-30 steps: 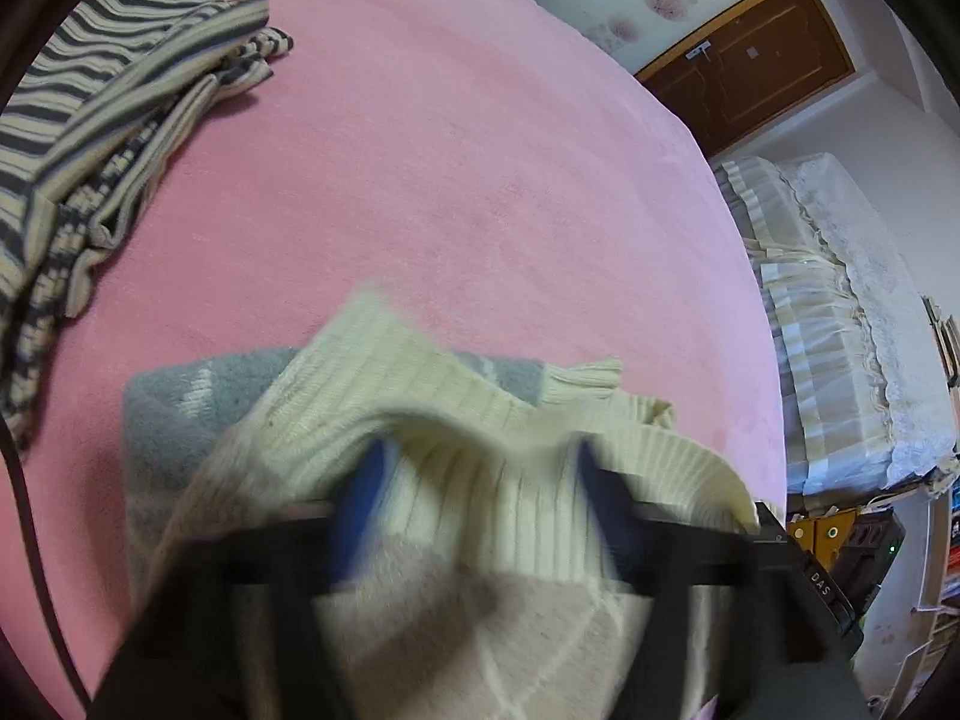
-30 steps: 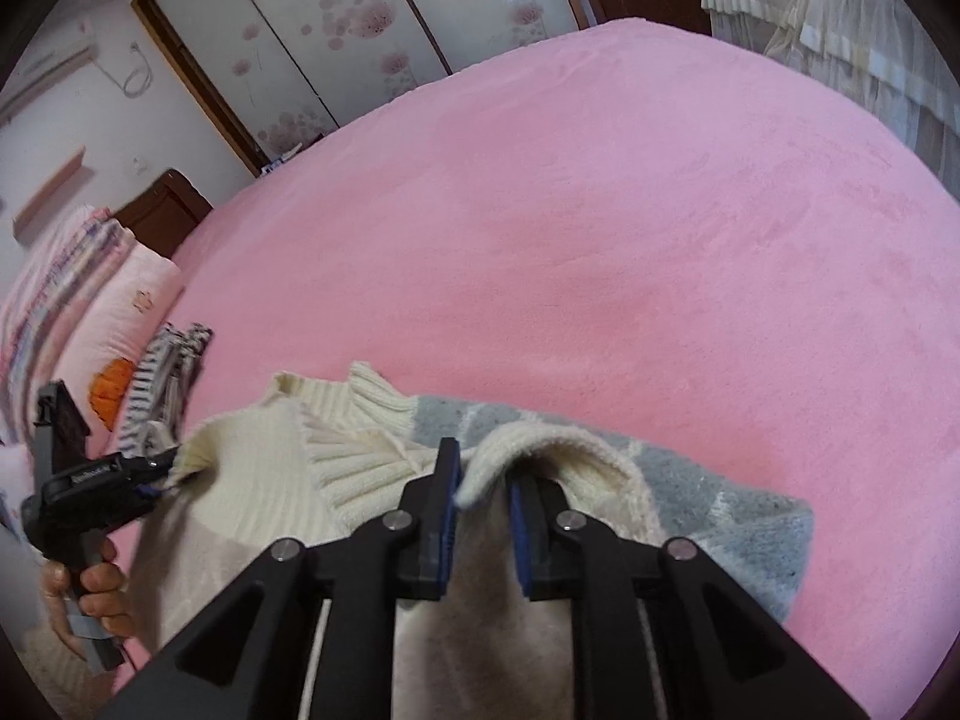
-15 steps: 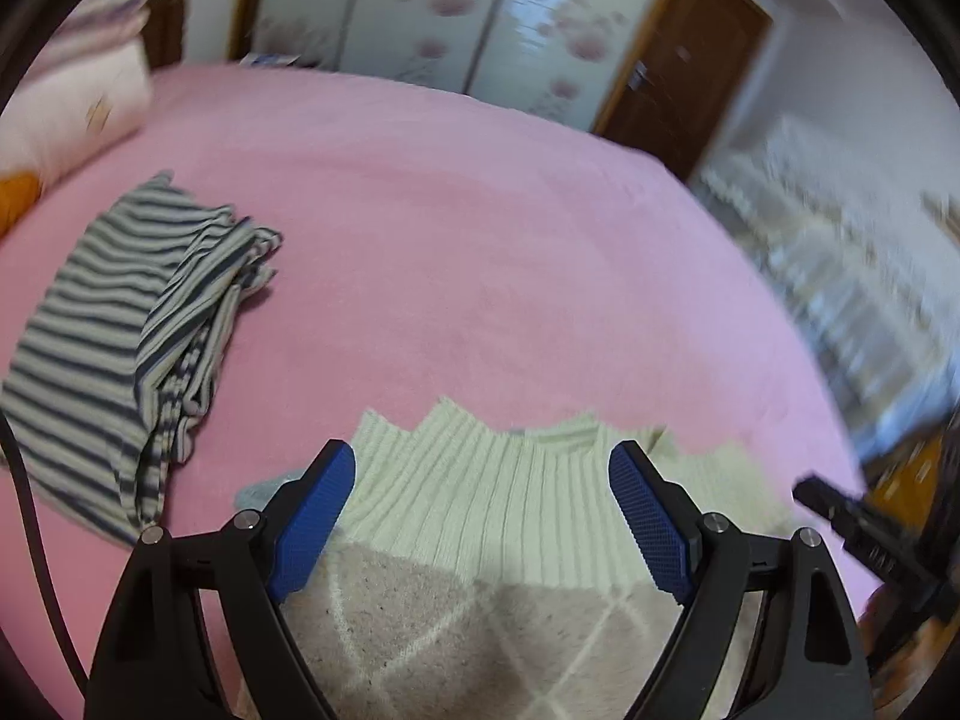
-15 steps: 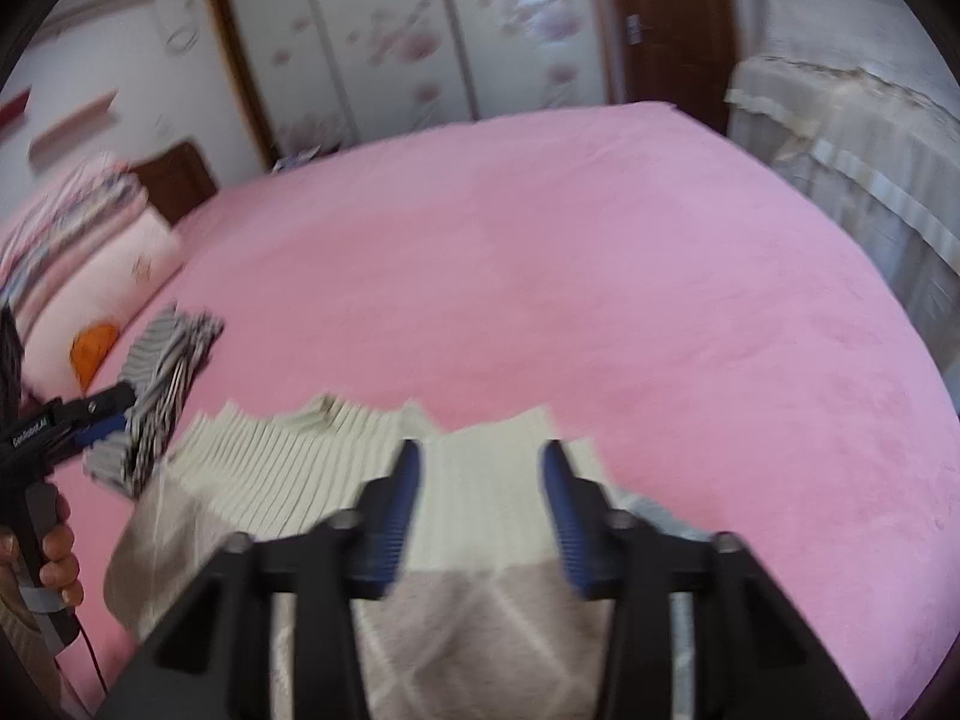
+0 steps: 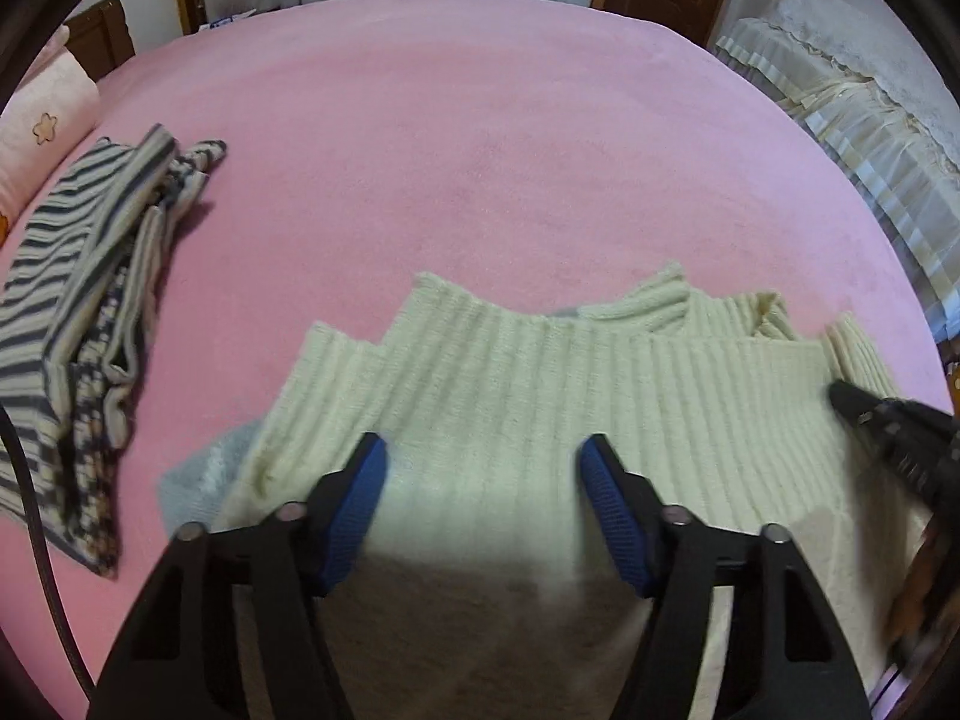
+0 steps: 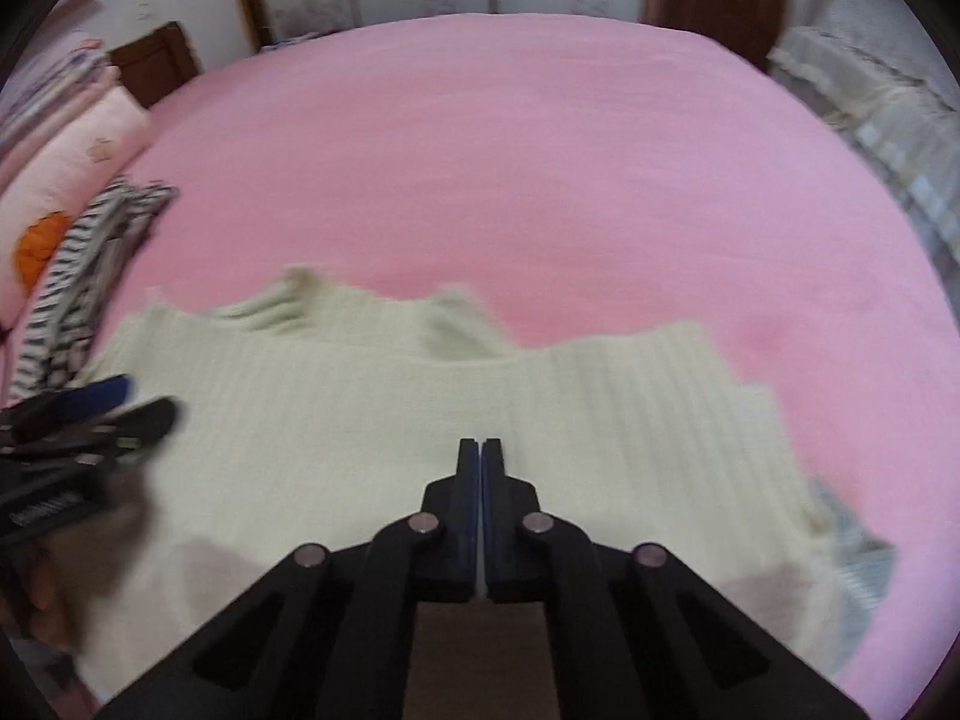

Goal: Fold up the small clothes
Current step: 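Lay the hem beside the collar and open both tools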

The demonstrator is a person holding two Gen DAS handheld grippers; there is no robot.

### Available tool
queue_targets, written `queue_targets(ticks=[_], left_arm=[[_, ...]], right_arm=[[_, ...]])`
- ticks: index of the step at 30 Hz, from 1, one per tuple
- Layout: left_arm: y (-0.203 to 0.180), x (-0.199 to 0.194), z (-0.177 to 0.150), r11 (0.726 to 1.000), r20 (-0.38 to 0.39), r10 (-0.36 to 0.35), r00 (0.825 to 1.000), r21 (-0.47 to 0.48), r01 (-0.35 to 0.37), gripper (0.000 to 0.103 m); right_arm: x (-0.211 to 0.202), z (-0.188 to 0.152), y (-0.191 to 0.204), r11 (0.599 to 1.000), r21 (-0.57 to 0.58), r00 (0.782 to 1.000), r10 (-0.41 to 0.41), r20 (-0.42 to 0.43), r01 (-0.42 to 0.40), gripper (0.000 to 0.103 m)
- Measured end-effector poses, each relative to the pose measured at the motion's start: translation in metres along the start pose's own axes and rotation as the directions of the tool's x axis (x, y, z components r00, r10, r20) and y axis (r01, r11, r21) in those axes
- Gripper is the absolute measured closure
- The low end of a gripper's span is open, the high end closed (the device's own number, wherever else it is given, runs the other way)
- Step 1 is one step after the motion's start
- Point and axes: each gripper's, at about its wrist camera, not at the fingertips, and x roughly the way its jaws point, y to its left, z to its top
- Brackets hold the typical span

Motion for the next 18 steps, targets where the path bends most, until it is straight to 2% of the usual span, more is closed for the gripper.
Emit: queue_targets(ticks=[2, 3, 5, 7, 10, 12, 13, 15, 18], left_arm=[[0.008, -0.002, 0.003, 1.000, 0.001, -0.017, 1.000, -0.009, 0.017, 0.041], [0.012, -0.005, 0.003, 1.000, 0.006, 0.000, 1.000, -0.013, 0.000, 0.041], [0.017, -0.013, 0.001, 1.000, 0.011, -0.010, 1.000, -0.014, 0.011, 0.043], [0.019, -0.027, -0.002, 1.000, 0.020, 0.017, 1.000, -0.024, -0.016, 0.043], [0.017, -0.059, -0.017, 0.999, 0.063, 0.011, 0.998, -0.036, -0.009, 0.040], [0.014, -0.088, -0.036, 0.999, 0.109, 0.000, 0.994, -0.054, 0.006, 0.035], [0.015, -0.102, -0.048, 0.998, 0.132, -0.016, 0.991, -0.066, 0.024, 0.031], [0.009, -0.123, -0.076, 0.994, 0.178, -0.046, 0.983, -0.089, 0.063, 0.029], [-0.001, -0.135, -0.121, 0.994, 0.212, -0.032, 0.977, -0.098, 0.054, 0.029]], right_arm=[[-0.005, -0.002, -0.034, 0.998, 0.057, 1.000, -0.003, -0.005, 0.004, 0.103], [-0.011, -0.005, -0.049, 0.997, 0.074, 1.000, -0.001, -0.002, 0.001, 0.103], [-0.020, -0.008, -0.056, 0.997, 0.077, 1.000, 0.015, 0.006, -0.016, 0.103], [-0.039, -0.014, -0.052, 0.997, 0.070, 1.000, 0.010, 0.027, -0.012, 0.103], [-0.073, -0.026, -0.035, 0.996, 0.052, 0.995, 0.069, 0.077, -0.073, 0.101], [-0.096, -0.036, -0.013, 0.991, 0.033, 0.986, 0.124, 0.112, -0.128, 0.101], [-0.108, -0.046, 0.002, 0.983, 0.015, 0.977, 0.178, 0.121, -0.181, 0.101], [-0.124, -0.065, 0.033, 0.968, -0.014, 0.960, 0.251, 0.128, -0.251, 0.101], [-0.134, -0.102, 0.080, 0.945, -0.073, 0.939, 0.327, 0.111, -0.320, 0.101]])
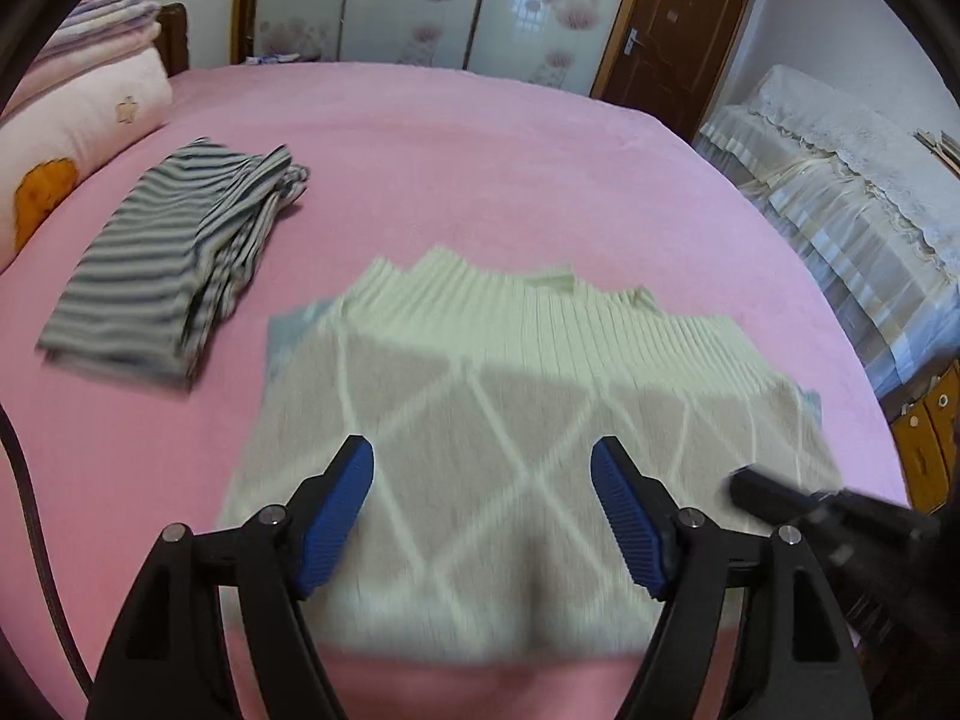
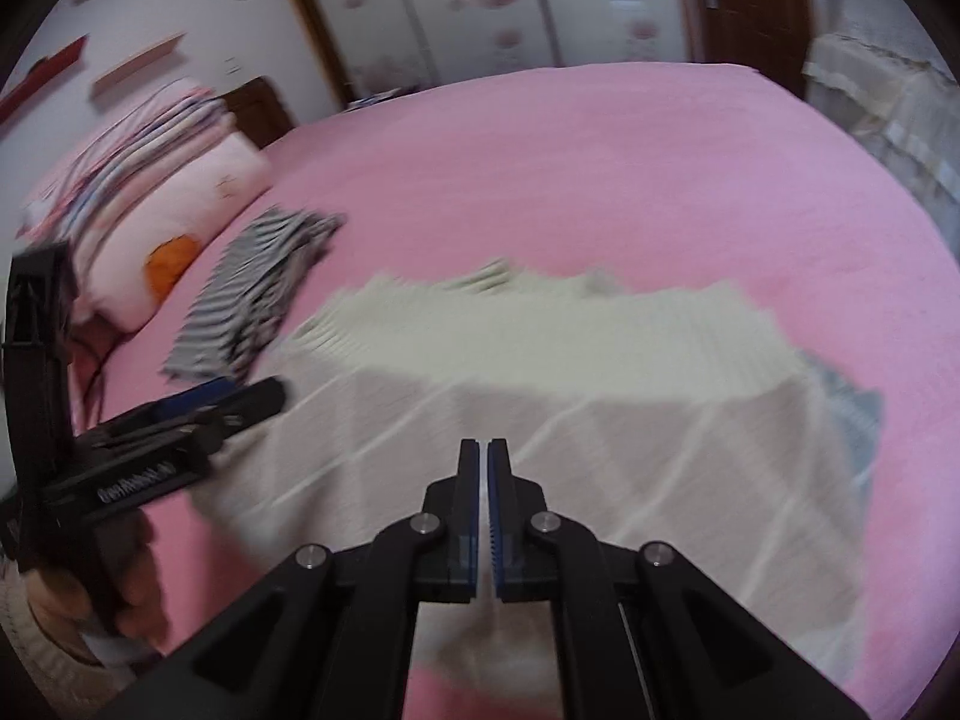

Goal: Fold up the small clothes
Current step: 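Lay the hem beside the collar and open both tools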

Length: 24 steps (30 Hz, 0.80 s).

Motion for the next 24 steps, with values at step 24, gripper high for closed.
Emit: queue_targets(ticks=[24], left_arm=[[0.067, 0.015, -0.065, 0.989, -0.034, 0.135, 0.990, -0.061, -0.137, 0.040]], right_arm=[[-0.042, -0.101, -0.144, 0.932, 0.178, 0.948, -0.316, -0.023, 0.315, 0.103]])
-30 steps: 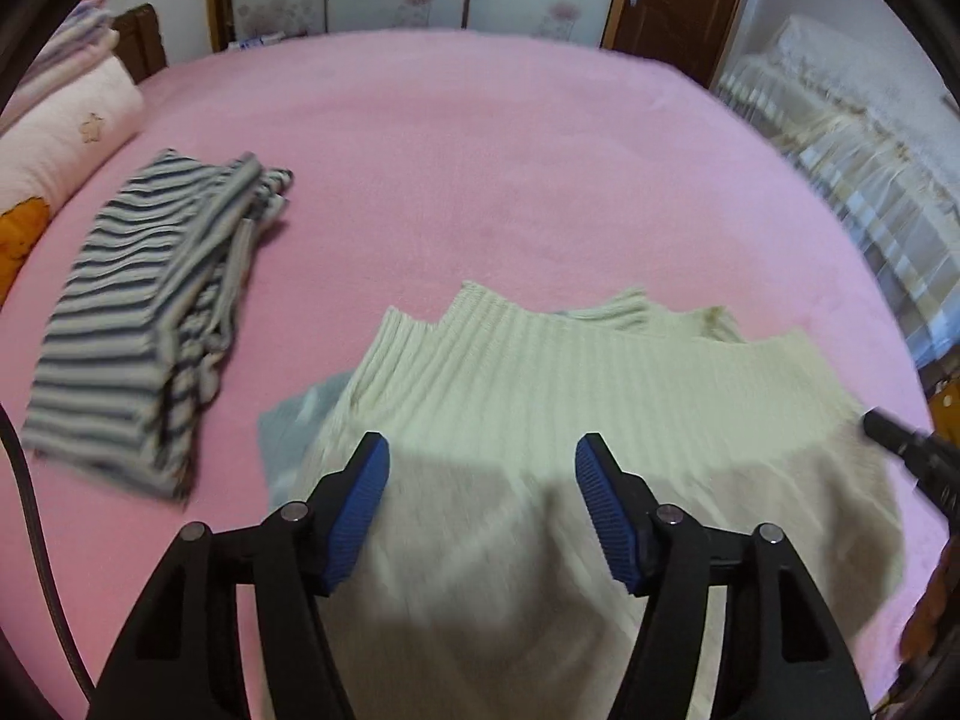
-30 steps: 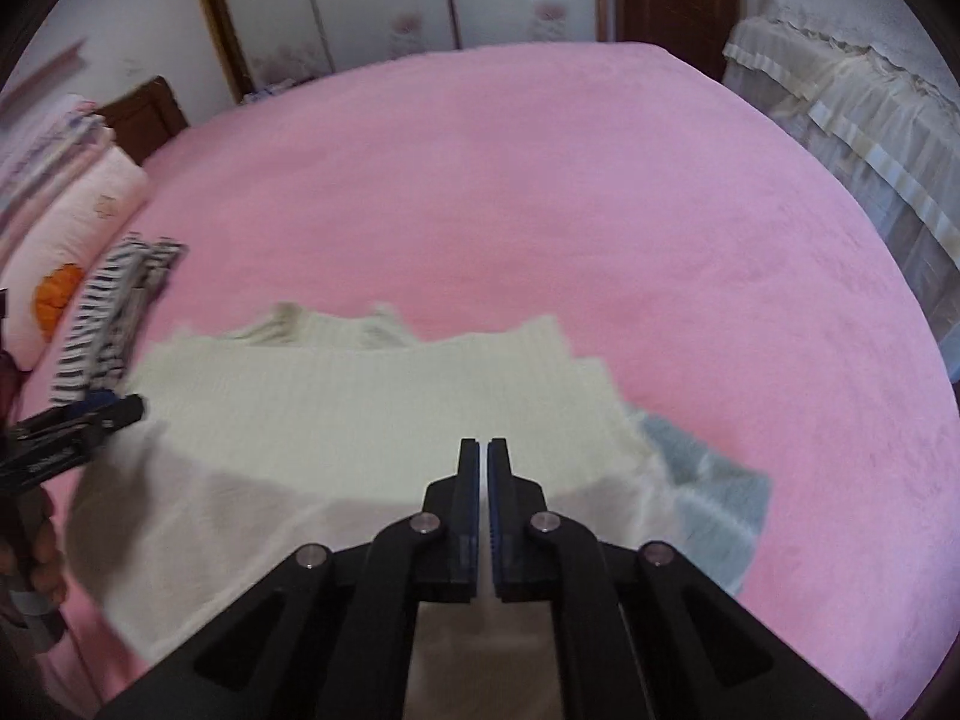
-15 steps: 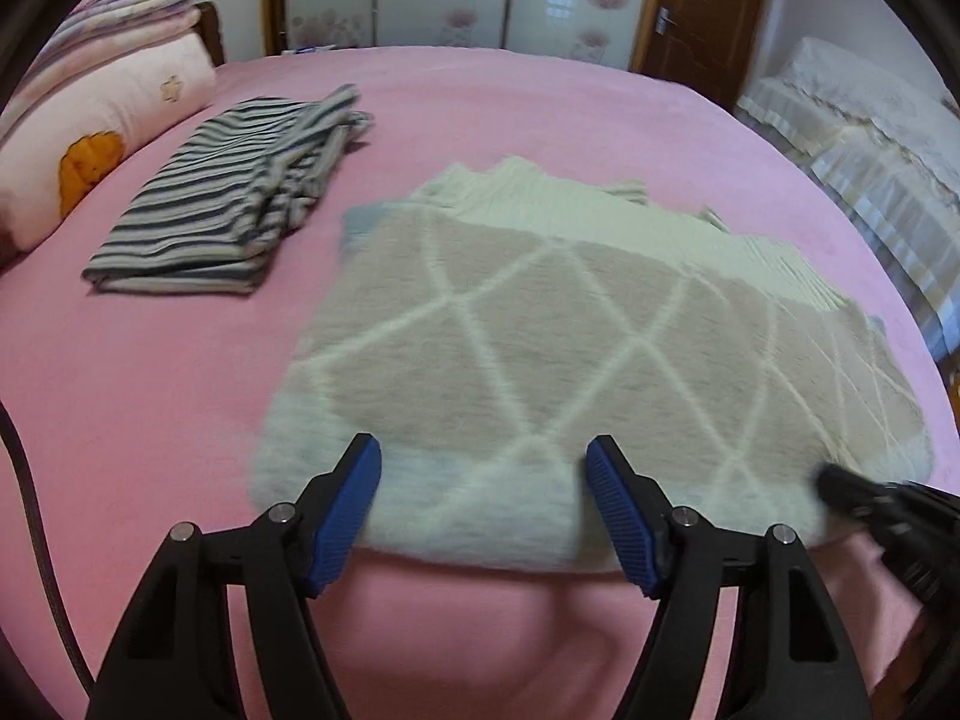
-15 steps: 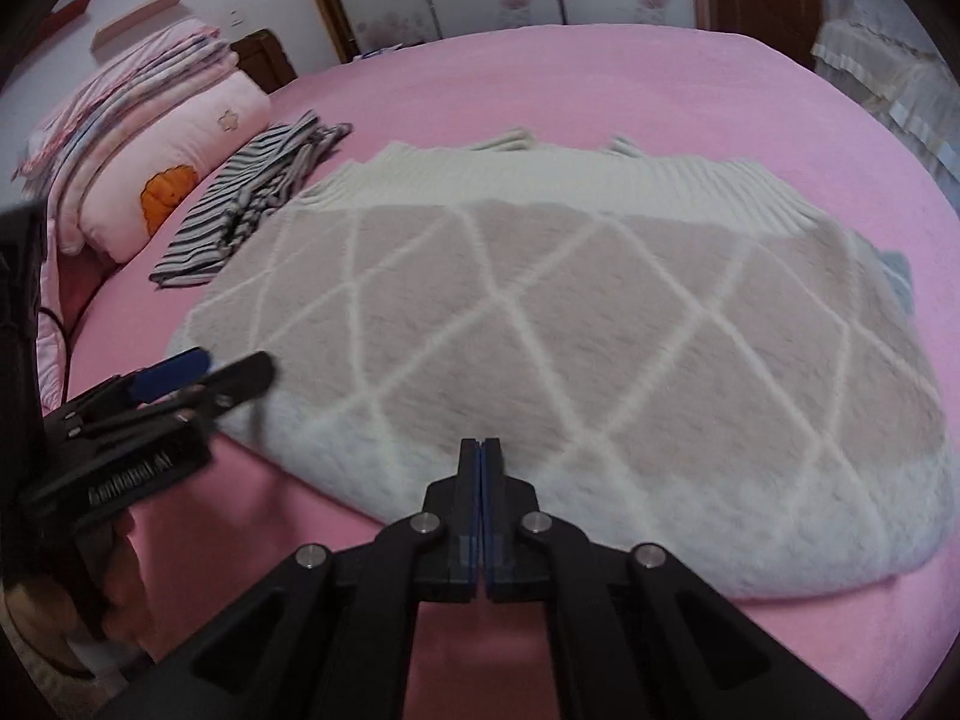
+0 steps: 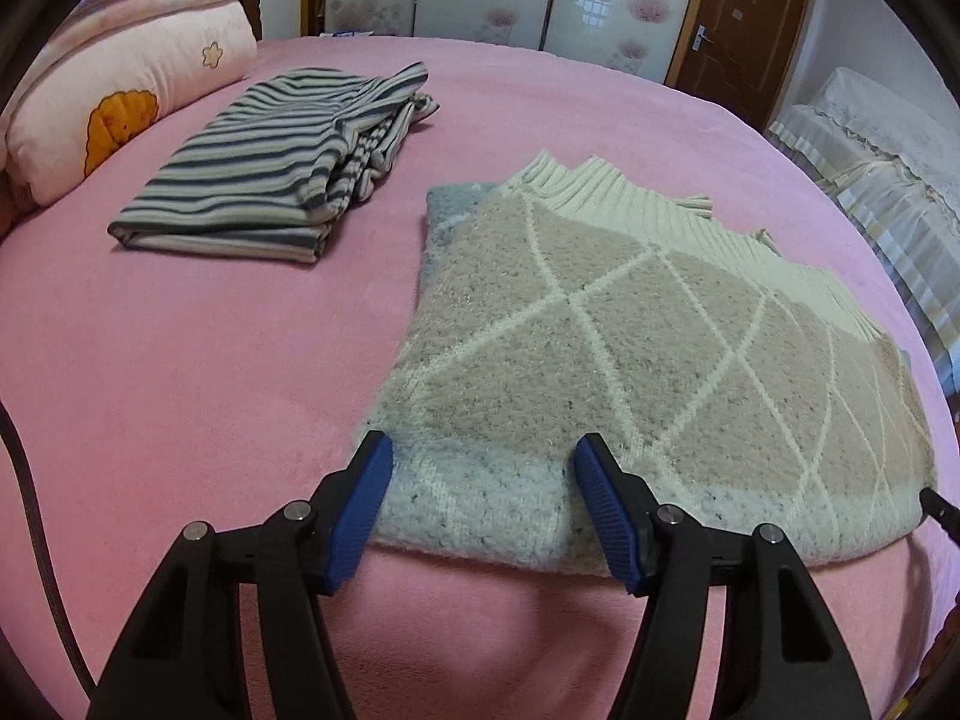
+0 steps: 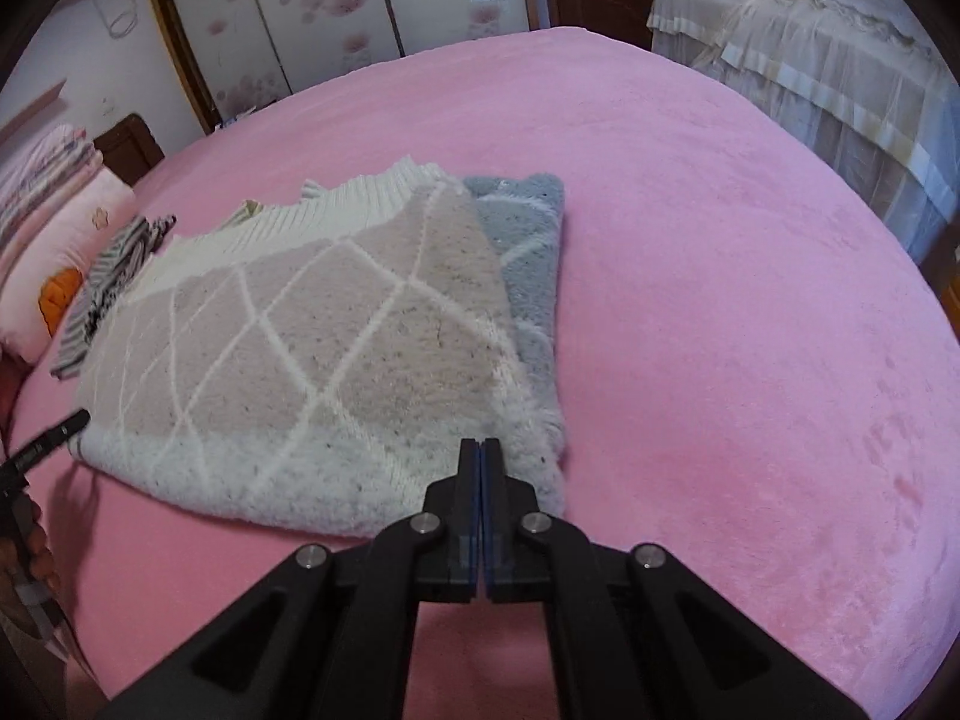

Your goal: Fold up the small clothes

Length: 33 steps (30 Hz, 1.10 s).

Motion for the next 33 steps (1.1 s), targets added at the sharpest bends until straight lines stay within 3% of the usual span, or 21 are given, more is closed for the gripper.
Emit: queue_targets(ticks=[4, 9, 12, 16, 25, 27, 30, 33], left_arm=[[0.000, 0.004, -0.001, 1.000, -0.007, 0.001, 1.000, 0.008, -0.001, 0.040], [0.003, 0.003, 0.003, 0.999, -0.039, -0.035, 0.999, 0.003, 0.035, 0.039], [-0.002, -0.003, 0.007, 0.999, -0.061, -0.046, 0.997, 0.021, 0.047, 0.033], [-0.008, -0.021, 0.007, 0.999, -0.058, -0.016, 0.998, 0.035, 0.018, 0.016], [-0.013, -0.063, 0.010, 0.999, -0.036, -0.005, 0.999, 0.036, 0.006, 0.013], [-0.012, -0.075, 0.011, 1.000, -0.018, -0.013, 1.000, 0.025, 0.013, 0.013], [-0.011, -0.087, 0.012, 1.000, -0.010, -0.024, 1.000, 0.005, 0.024, 0.013], [-0.009, -0.090, 0.012, 0.998, -0.042, -0.054, 0.998, -0.015, 0.054, 0.013]], right_arm=[[0.013, 0.002, 0.013, 0.999, -0.012, 0.999, -0.031, -0.006, 0.031, 0.103], [0.006, -0.003, -0.003, 1.000, -0.002, 1.000, -0.027, -0.012, 0.027, 0.103], [0.005, 0.001, 0.002, 0.999, -0.009, 0.999, -0.034, -0.019, 0.034, 0.103], [0.004, 0.005, 0.004, 0.999, 0.016, 0.999, -0.031, -0.035, 0.031, 0.103], [-0.017, 0.014, 0.022, 1.000, 0.014, 0.999, -0.027, -0.032, 0.027, 0.100], [-0.026, 0.015, 0.026, 1.000, 0.028, 0.999, -0.009, -0.032, 0.010, 0.092], [-0.039, 0.016, 0.035, 0.999, 0.022, 0.999, -0.023, -0.022, 0.024, 0.066], [-0.054, 0.018, 0.047, 1.000, 0.004, 1.000, -0.005, 0.005, 0.005, 0.062]])
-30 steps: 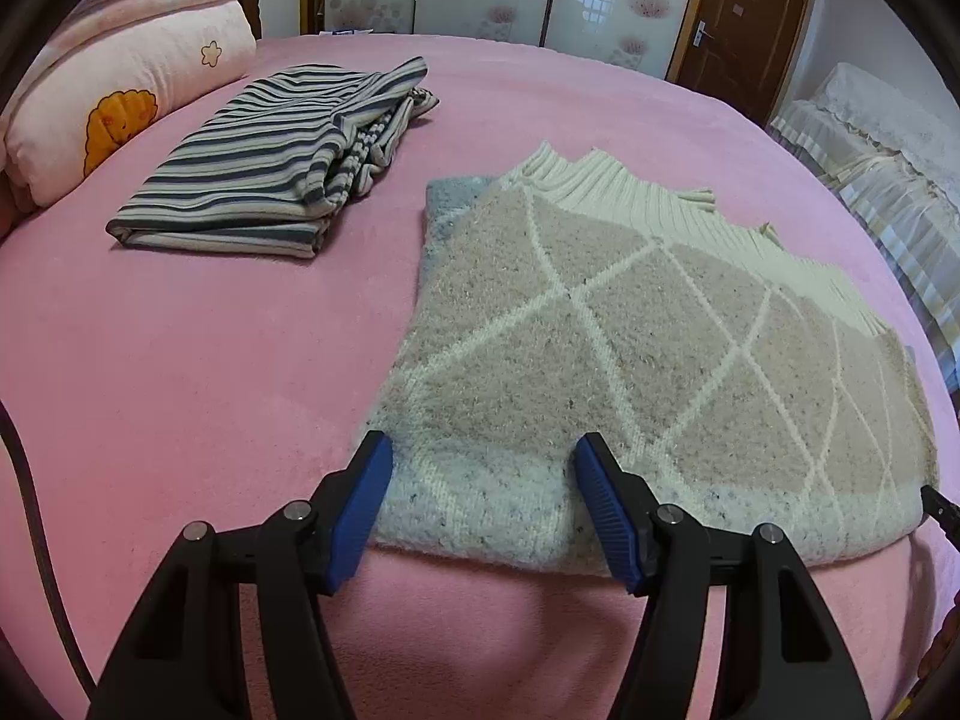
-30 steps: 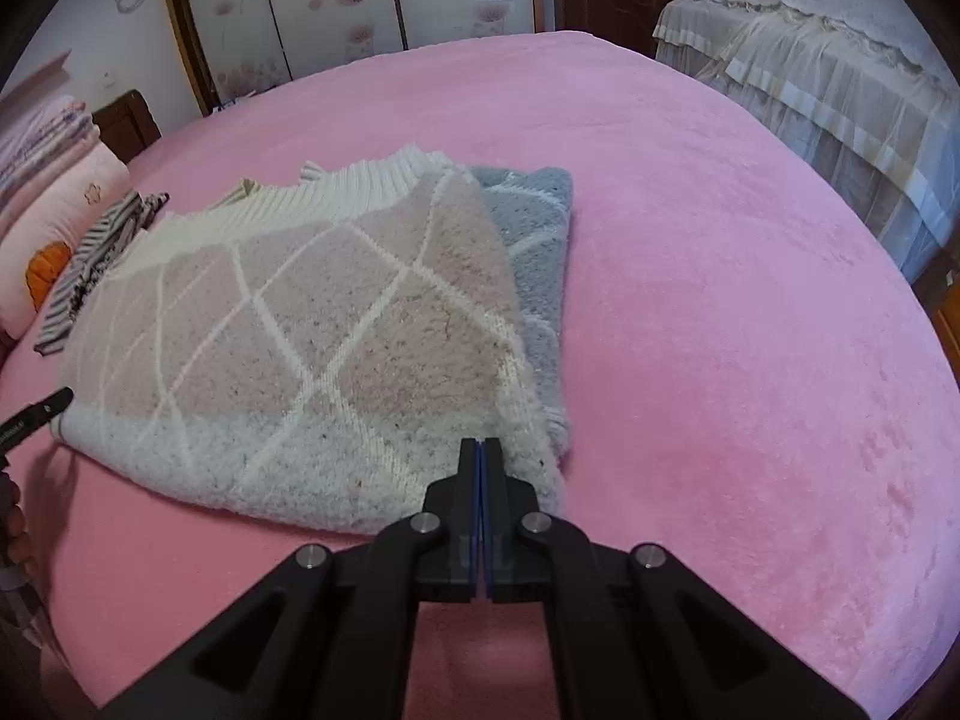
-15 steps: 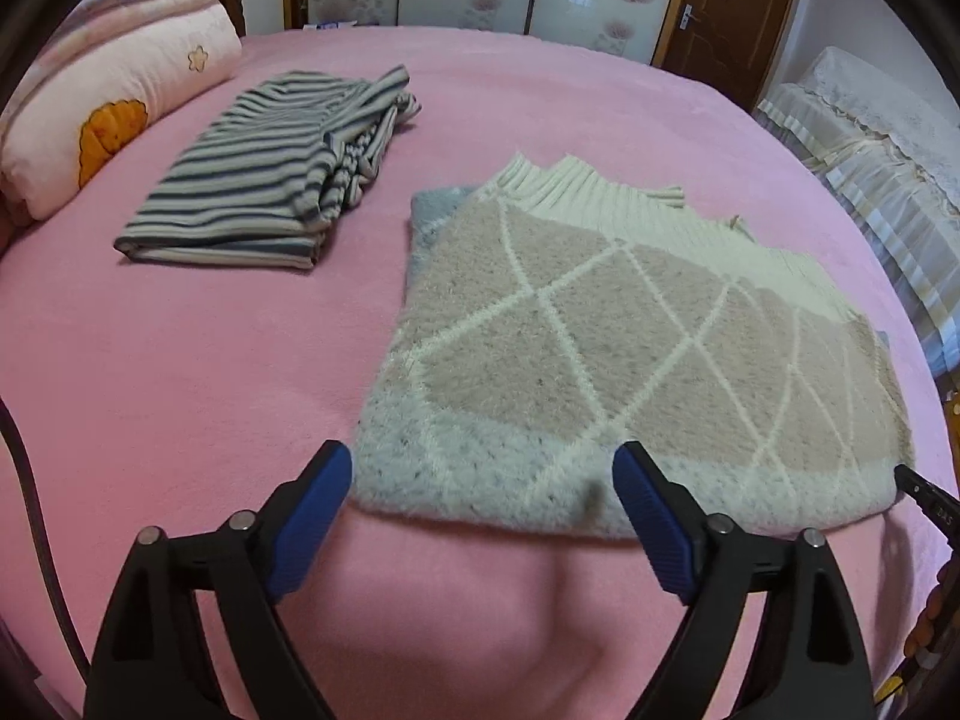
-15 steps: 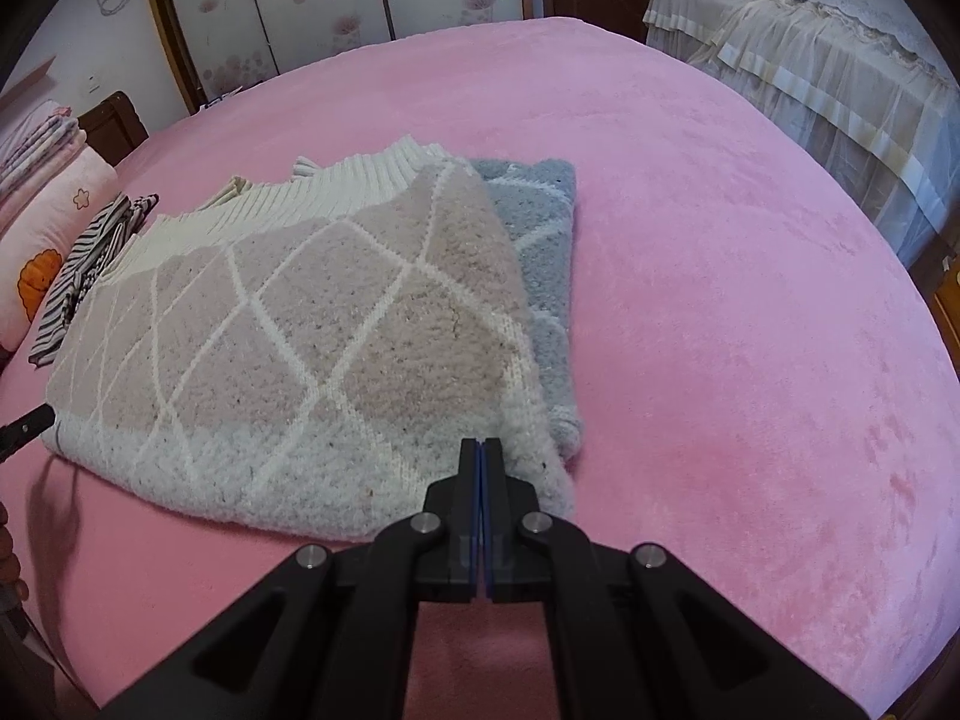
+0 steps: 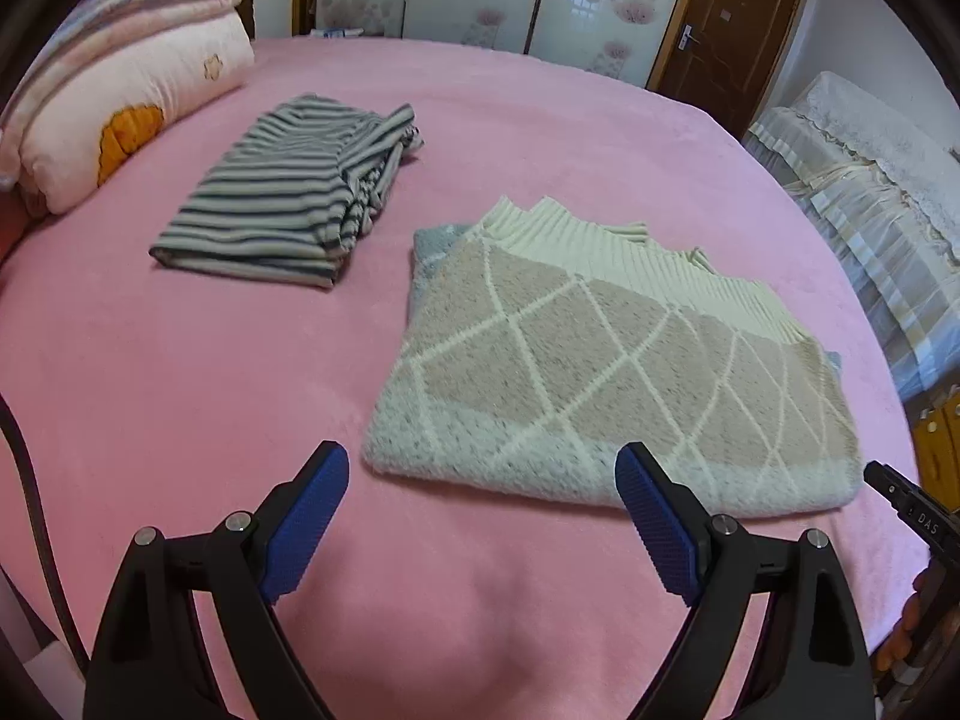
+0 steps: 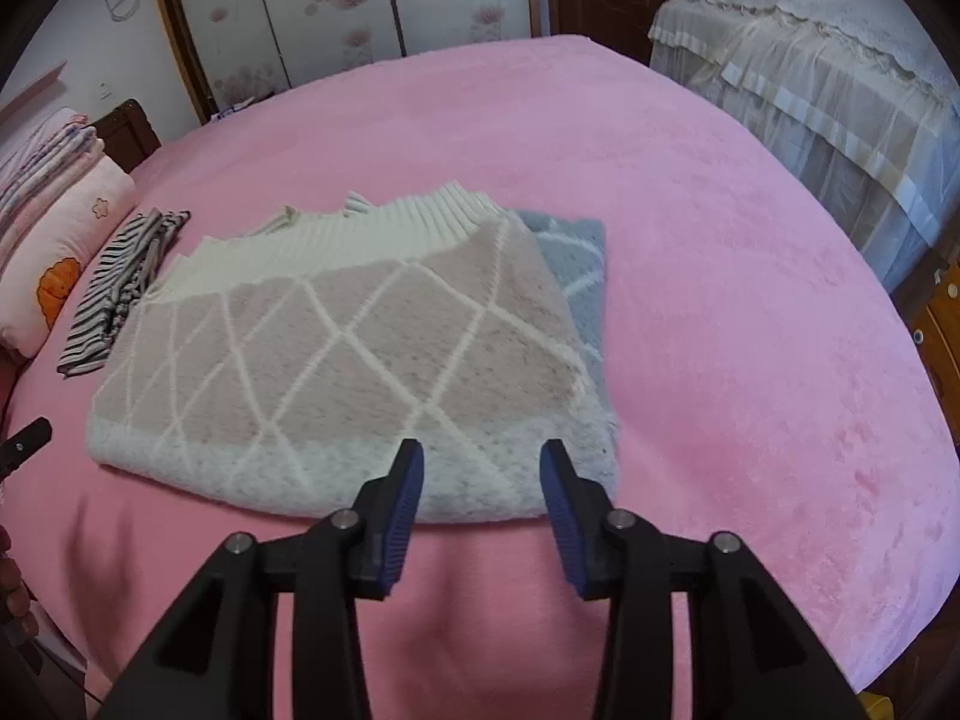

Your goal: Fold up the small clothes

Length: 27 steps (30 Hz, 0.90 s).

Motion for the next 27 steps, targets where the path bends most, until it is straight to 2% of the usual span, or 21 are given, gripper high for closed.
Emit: queue_targets(ticks=[5, 8, 10, 13, 17, 21, 23, 27], left_arm=[[0.010, 0.005, -0.006, 0.995, -0.022, -0.047, 0.999, -0.089, 0.045, 0.013], [0.018, 0.015, -0.012, 0.987, -0.046, -0.081, 0.996, -0.143, 0.074, 0.013], [0.024, 0.023, -0.018, 0.977, -0.061, -0.116, 0.991, -0.186, 0.103, 0.013], [0.034, 0.038, -0.027, 0.946, -0.059, -0.199, 0.978, -0.273, 0.176, 0.013], [0.046, 0.064, -0.038, 0.887, -0.044, -0.294, 0.955, -0.385, 0.256, 0.014], [0.056, 0.089, -0.044, 0.835, -0.021, -0.348, 0.937, -0.461, 0.299, 0.015], [0.057, 0.094, -0.043, 0.825, 0.020, -0.355, 0.934, -0.463, 0.324, 0.015], [0.052, 0.102, -0.038, 0.828, 0.065, -0.350, 0.935, -0.445, 0.341, 0.015]], right_arm=[[-0.020, 0.006, 0.027, 0.997, -0.052, 0.996, 0.060, 0.060, -0.057, 0.062], [-0.026, 0.011, 0.047, 0.993, -0.100, 0.993, 0.070, 0.092, -0.060, 0.073], [-0.025, 0.013, 0.060, 0.989, -0.122, 0.990, 0.095, 0.101, -0.082, 0.084], [-0.018, 0.014, 0.080, 0.985, -0.146, 0.987, 0.110, 0.114, -0.092, 0.094], [-0.001, 0.014, 0.100, 0.980, -0.146, 0.984, 0.148, 0.097, -0.133, 0.095], [0.015, 0.012, 0.112, 0.976, -0.151, 0.983, 0.168, 0.078, -0.155, 0.095], [0.023, 0.010, 0.118, 0.974, -0.166, 0.984, 0.166, 0.069, -0.153, 0.095], [0.034, 0.008, 0.120, 0.973, -0.168, 0.984, 0.169, 0.055, -0.158, 0.095]])
